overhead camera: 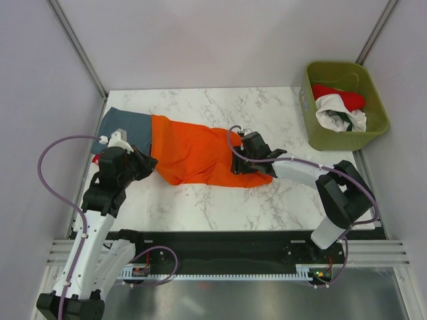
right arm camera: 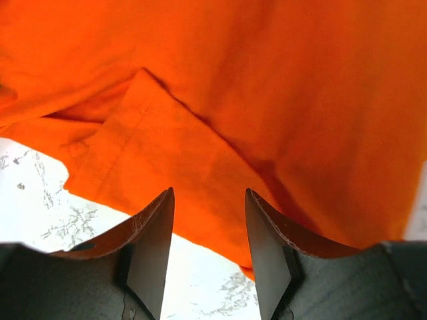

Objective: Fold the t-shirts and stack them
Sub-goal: Flatten the tshirt out

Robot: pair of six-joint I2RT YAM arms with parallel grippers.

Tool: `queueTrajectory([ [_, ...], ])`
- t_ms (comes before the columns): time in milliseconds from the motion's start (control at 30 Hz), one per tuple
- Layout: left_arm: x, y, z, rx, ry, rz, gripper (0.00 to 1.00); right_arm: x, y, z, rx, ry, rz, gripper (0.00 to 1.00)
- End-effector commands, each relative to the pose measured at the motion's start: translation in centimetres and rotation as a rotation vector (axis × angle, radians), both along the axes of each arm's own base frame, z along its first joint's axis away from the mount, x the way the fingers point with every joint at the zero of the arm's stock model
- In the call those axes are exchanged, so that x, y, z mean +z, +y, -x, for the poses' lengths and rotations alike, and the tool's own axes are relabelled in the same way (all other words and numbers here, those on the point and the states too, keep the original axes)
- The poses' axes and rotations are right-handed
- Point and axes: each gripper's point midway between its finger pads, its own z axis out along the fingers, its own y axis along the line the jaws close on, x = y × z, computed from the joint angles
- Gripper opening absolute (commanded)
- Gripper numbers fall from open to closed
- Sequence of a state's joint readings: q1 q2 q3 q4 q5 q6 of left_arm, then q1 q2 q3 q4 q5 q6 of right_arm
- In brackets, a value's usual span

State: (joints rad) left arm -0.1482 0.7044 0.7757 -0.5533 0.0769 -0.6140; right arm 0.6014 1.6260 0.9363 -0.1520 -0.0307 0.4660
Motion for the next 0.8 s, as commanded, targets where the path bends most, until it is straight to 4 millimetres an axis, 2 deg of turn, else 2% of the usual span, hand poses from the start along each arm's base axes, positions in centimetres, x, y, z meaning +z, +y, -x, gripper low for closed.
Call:
queueTrajectory([
  [0,1.6,0.0,0.0,-0.021,-0.046,-0.024,0.02,2.3,3.6,-1.8,0.093,-0.087,-0.034,0.54],
  [67,1.7,0.1,0.1,-0.010,-0.052,-0.018,0.02,2.8,5.0,-2.3,0.109,-0.096,-0.043,0.52],
  [167,1.3,0.1,0.3,-0.021,-0.043,-0.026,0.02,1.7,6.3,-3.3,0.117,-0.084,-0.020,0.53],
  [267,1.0,-0.1,0.5,-0.030,-0.034,-0.024,0.02,1.9,7.4,-4.0,0.121,-0.093,-0.013,0.53],
  [300,1.0,-0.1,0.5,-0.034,-0.036,-0.025,0.02,1.0,7.6,-4.1,0.125,-0.079,0.001,0.53],
  [367,0.9,-0.1,0.5,-0.035,-0.032,-0.031,0.02,1.0,8.0,-4.5,0.126,-0.080,0.008,0.53],
  [400,0.8,0.0,0.5,-0.034,-0.031,-0.032,0.02,0.2,8.1,-4.6,0.129,-0.068,0.020,0.53],
  [567,1.1,0.0,0.6,-0.037,-0.035,-0.034,0.02,-0.9,8.9,-5.0,0.142,-0.058,0.039,0.53],
  [600,1.1,0.0,0.6,-0.037,-0.034,-0.038,0.02,-1.6,8.6,-5.1,0.128,-0.052,0.067,0.53],
  [767,1.2,0.0,0.6,-0.041,-0.036,-0.038,0.02,-2.3,8.4,-5.4,0.122,-0.062,0.125,0.53],
])
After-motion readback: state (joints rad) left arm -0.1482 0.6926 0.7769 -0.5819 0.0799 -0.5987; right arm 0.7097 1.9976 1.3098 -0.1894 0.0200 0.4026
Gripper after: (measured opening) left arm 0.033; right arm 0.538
